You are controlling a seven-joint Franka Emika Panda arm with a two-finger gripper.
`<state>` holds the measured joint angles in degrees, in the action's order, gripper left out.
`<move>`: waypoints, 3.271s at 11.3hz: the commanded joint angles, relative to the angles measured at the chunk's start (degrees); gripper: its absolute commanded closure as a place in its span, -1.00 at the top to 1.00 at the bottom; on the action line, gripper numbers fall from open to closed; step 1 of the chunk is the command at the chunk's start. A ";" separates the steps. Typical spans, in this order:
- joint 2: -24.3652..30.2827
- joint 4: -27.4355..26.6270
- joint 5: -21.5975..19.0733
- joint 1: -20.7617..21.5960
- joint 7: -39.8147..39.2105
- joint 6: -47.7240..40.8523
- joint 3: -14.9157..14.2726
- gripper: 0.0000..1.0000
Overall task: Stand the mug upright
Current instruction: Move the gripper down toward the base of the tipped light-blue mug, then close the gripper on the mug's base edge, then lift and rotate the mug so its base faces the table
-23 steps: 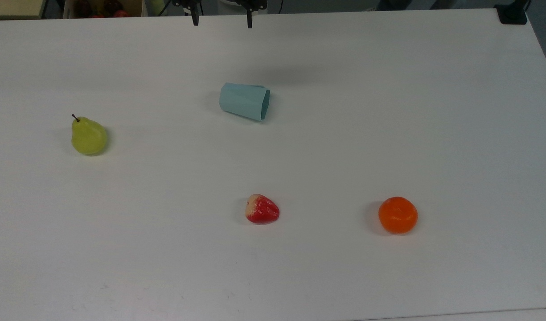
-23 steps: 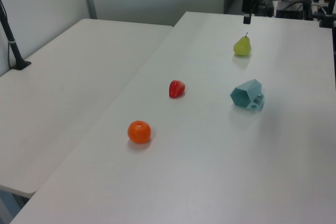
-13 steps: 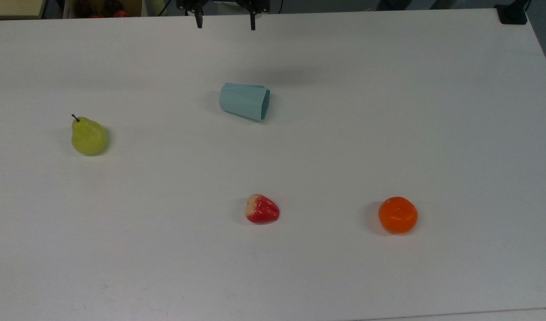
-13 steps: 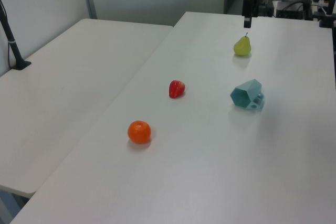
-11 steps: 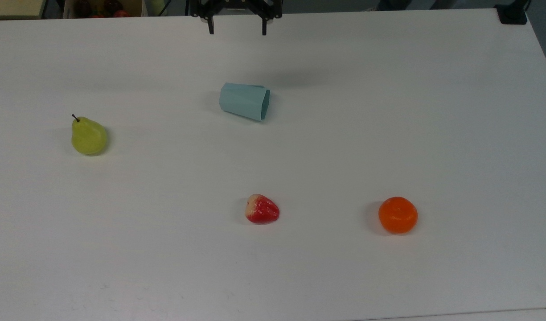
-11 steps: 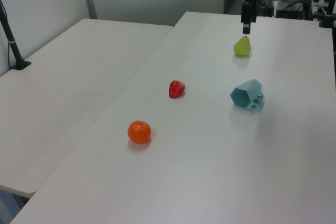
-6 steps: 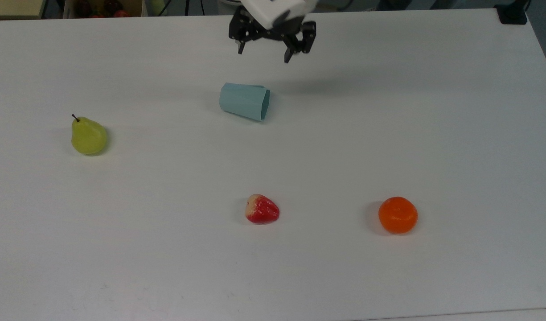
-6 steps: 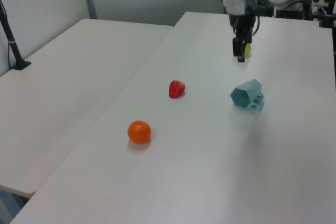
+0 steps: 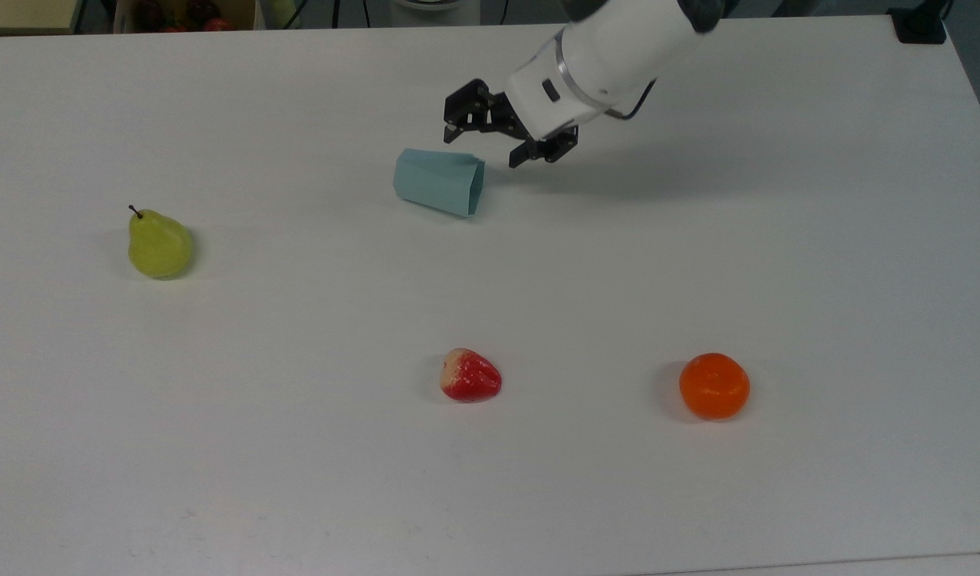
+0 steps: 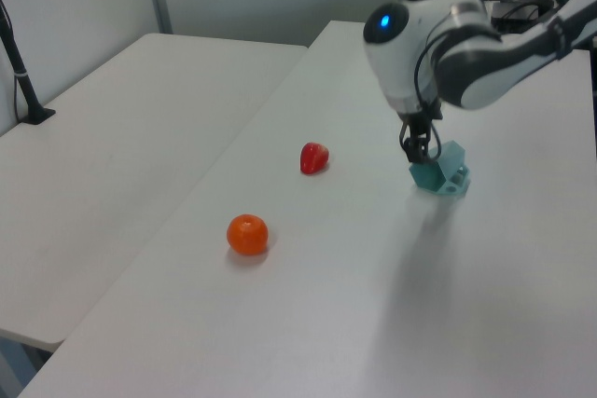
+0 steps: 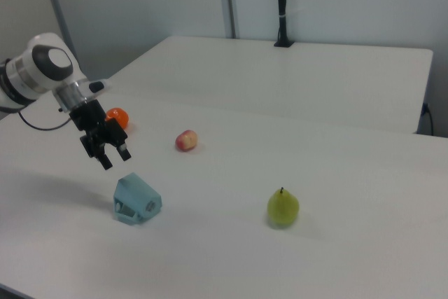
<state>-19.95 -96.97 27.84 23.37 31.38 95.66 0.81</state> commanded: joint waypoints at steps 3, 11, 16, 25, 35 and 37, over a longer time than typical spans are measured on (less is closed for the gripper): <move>-3.33 0.03 3.35 0.63 2.19 -2.65 -0.28 1.00; -8.08 0.20 9.77 -0.08 2.64 -8.12 -0.28 0.90; -8.17 0.29 10.04 -0.16 2.28 -8.12 -0.28 -0.03; -5.98 0.56 9.95 -0.42 1.58 -9.09 -0.28 -0.90; 3.16 2.22 -2.85 -5.43 -8.85 -6.56 -0.11 -0.92; 4.39 2.23 -10.84 -7.88 -15.08 -0.68 -0.19 -0.97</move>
<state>-17.78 -93.60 24.84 17.97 23.34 88.77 0.67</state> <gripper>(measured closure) 0.899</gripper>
